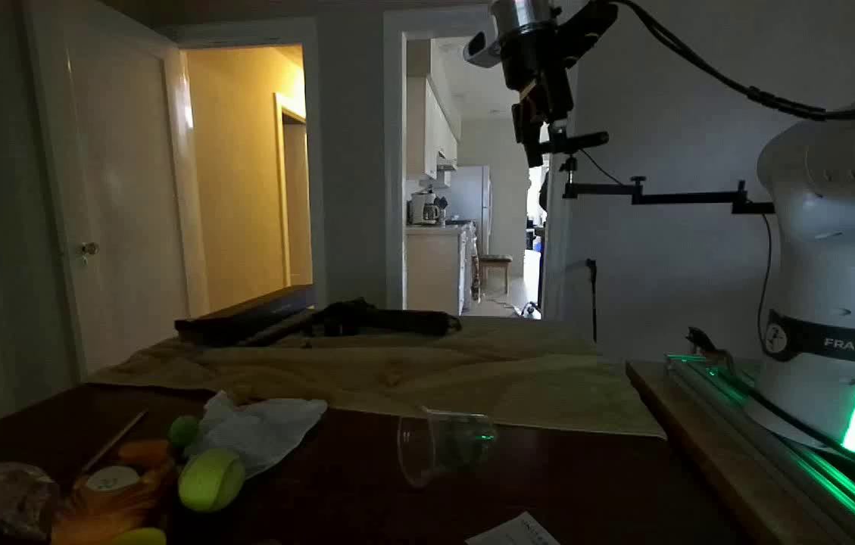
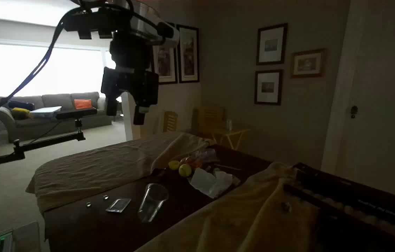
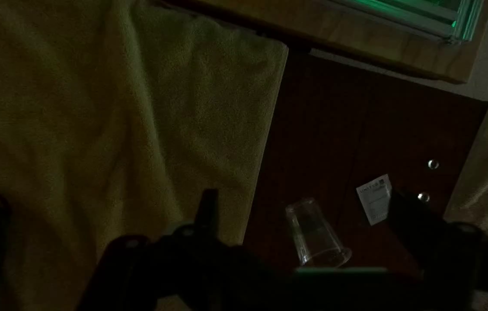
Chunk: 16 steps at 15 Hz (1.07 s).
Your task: Put the cup upright, then put the green ball and the yellow bowl in the cup
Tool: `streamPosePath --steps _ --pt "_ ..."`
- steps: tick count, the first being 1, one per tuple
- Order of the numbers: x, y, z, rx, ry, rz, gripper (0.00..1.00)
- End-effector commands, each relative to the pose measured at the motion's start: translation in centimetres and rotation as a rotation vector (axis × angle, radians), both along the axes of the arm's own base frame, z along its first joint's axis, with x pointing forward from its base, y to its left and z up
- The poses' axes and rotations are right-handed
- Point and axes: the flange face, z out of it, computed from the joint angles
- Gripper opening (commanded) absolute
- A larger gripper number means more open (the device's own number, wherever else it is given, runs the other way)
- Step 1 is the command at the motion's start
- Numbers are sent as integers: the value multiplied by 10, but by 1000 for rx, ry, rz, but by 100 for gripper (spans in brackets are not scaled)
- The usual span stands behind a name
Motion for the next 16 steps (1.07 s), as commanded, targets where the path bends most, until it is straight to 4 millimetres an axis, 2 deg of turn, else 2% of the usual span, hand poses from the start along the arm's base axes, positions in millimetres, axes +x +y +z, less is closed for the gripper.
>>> streamPosePath --steps 1,6,9,13,16 --pt "0 0 0 0 1 0 100" --pt "0 0 0 0 0 0 100" --pt "14 -1 -11 18 68 -39 100" --pt "54 1 -30 82 80 -172 100" --pt "92 6 -42 129 55 -286 100"
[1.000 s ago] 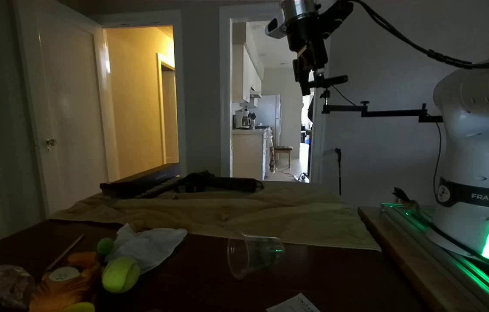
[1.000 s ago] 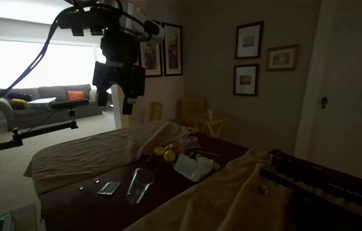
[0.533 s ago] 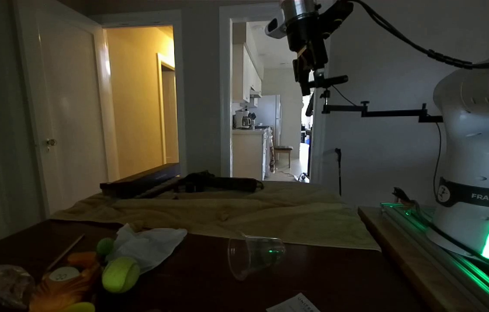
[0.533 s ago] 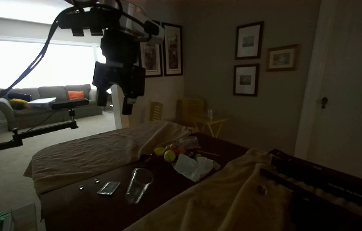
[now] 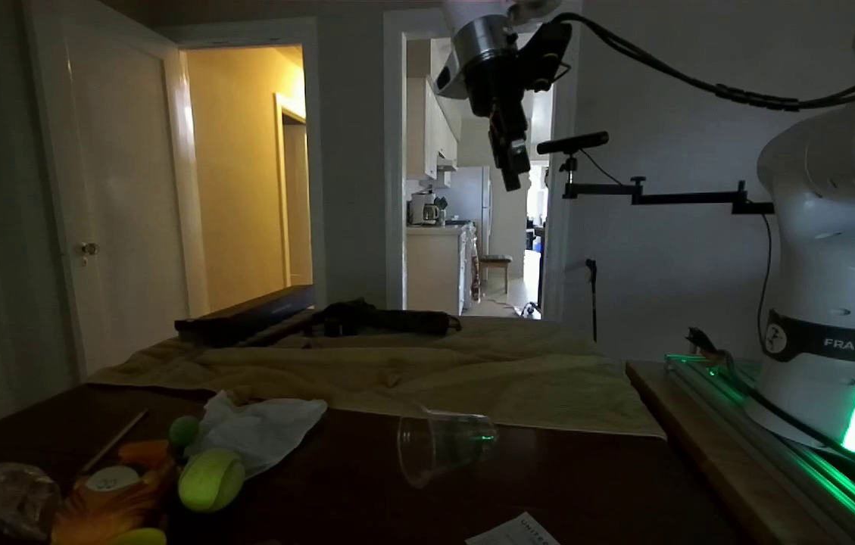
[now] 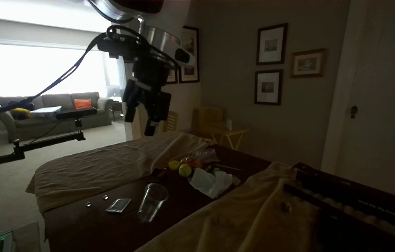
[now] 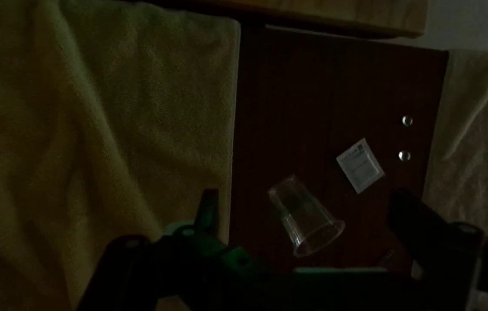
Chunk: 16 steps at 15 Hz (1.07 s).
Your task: Put the cup upright, then put the green ball and the yellow bowl in the cup
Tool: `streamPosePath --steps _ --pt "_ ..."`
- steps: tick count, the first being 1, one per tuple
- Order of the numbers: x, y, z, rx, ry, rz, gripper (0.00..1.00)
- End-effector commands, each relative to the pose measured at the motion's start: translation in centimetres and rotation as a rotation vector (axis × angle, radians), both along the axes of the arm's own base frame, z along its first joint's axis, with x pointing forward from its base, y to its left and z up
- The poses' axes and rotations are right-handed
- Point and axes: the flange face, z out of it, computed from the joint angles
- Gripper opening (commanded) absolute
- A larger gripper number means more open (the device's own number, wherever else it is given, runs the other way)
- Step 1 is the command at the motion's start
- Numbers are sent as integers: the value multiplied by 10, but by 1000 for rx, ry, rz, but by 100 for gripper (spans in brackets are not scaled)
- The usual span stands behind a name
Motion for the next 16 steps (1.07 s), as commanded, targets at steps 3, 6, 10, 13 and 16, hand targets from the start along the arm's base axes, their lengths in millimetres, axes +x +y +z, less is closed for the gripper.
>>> streamPosePath --steps 3,6,10,13,16 --pt "80 5 -15 21 -48 -234 100" --pt "110 18 -27 6 -38 -296 100" --pt "142 49 -46 -27 31 -315 100" --pt "158 72 -64 -66 129 -316 100" --pt "166 84 -79 -94 243 -324 100"
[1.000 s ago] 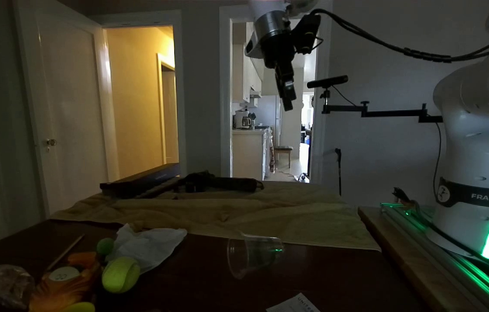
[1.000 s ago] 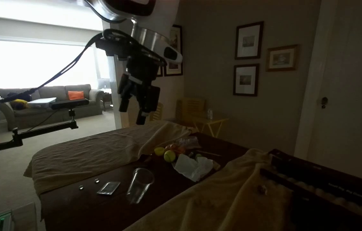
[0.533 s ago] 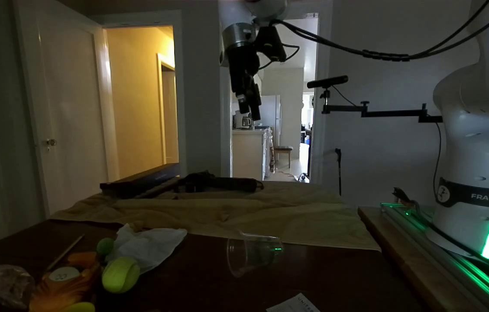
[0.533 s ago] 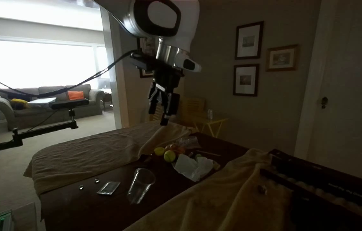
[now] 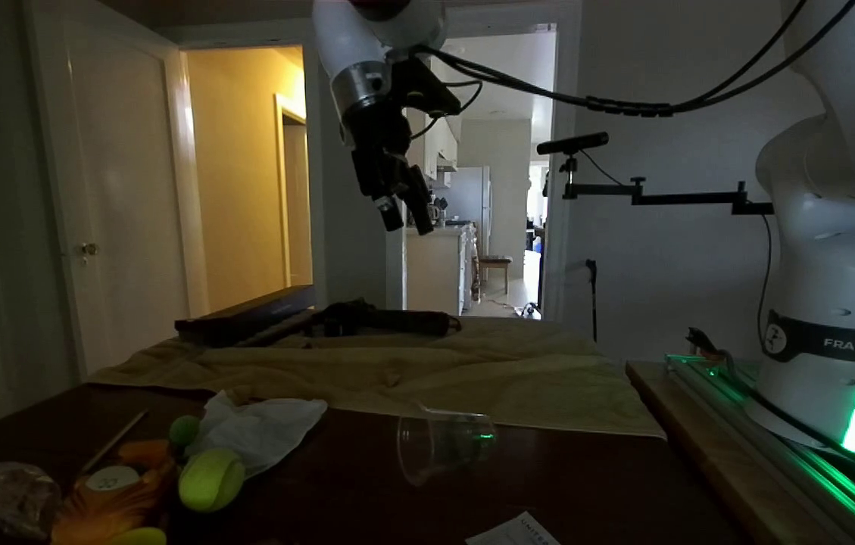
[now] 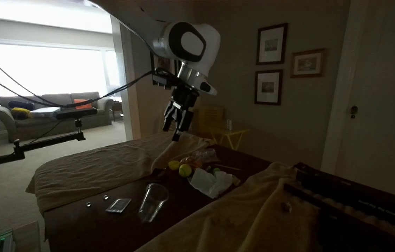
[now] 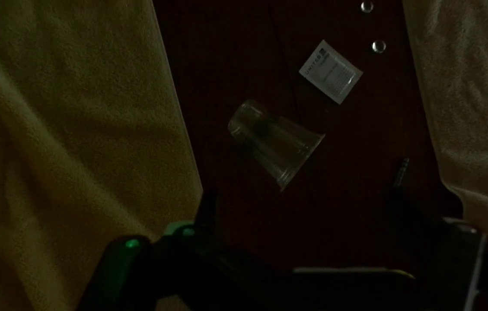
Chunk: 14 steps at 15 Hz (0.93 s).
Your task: Put the cup upright, then put the green ball and the yellow bowl in the cup
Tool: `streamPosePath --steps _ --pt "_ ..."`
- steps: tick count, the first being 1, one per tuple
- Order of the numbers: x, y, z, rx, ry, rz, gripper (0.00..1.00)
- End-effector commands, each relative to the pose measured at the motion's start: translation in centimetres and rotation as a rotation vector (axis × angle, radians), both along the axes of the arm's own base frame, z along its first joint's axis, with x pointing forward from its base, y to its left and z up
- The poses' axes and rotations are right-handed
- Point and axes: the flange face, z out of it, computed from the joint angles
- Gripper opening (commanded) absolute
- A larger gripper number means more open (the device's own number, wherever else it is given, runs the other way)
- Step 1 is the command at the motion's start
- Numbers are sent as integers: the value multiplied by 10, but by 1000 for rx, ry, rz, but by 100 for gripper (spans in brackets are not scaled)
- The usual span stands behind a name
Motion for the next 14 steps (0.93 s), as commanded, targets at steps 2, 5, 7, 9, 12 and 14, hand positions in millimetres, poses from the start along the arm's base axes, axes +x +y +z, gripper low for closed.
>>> streamPosePath --steps 2,5,7,9,12,14 --pt "23 13 -17 -8 153 -32 100" --pt "27 11 -21 39 193 -13 100" --pt "20 10 -28 -7 174 -12 100" --pt "23 9 -27 -4 182 -11 100" --pt "6 5 -26 -108 258 -140 100" --pt "4 11 -38 -132 337 -184 100"
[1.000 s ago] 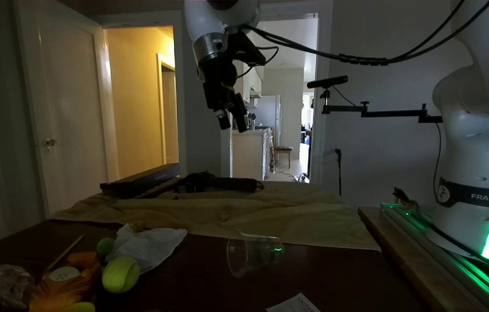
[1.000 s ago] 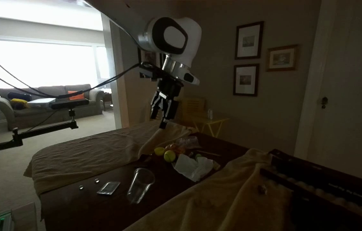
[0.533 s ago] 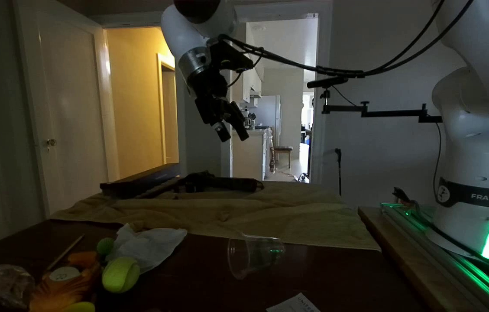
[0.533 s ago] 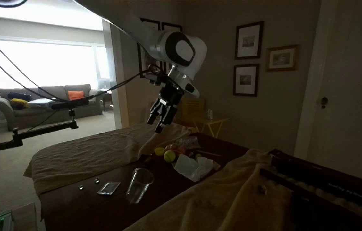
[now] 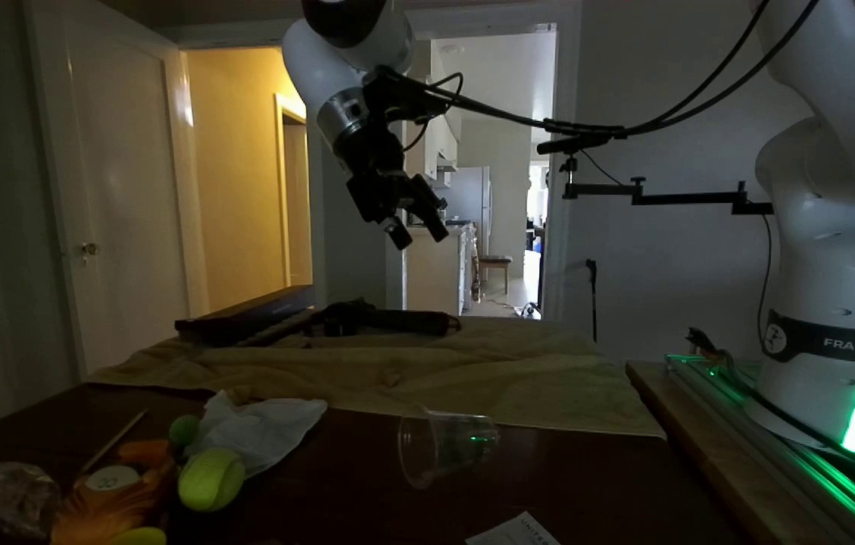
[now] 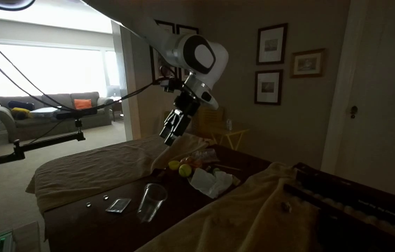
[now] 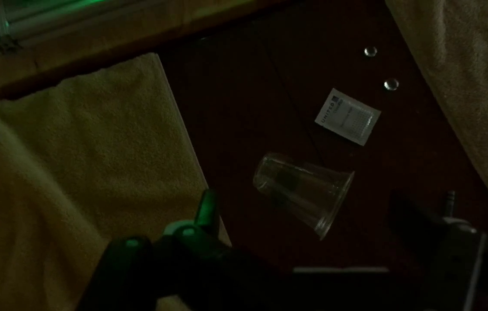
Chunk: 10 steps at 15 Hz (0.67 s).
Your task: Put the cup upright, then put the green ball and the yellow bowl in the cup
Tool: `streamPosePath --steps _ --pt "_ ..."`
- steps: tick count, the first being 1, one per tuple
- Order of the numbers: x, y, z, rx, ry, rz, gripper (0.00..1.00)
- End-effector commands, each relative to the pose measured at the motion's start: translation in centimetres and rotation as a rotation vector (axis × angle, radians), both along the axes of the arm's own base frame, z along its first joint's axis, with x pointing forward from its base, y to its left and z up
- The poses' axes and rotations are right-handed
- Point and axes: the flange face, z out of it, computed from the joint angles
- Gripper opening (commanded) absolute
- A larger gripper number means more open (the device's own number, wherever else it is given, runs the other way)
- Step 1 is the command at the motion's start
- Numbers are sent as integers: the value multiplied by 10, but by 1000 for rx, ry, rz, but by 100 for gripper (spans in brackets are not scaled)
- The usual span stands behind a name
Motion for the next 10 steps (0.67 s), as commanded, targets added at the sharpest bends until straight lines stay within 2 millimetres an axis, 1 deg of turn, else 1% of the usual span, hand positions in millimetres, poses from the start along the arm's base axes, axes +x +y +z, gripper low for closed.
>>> streamPosePath --steps 1,3,5,6,10 --pt "-10 13 -13 -64 126 -61 100" --pt "-12 21 -26 -70 187 -61 100" --pt "-11 27 -44 -70 240 -43 100" --pt "-10 29 -53 -70 258 -42 100" --pt "3 26 -94 -72 257 -55 100"
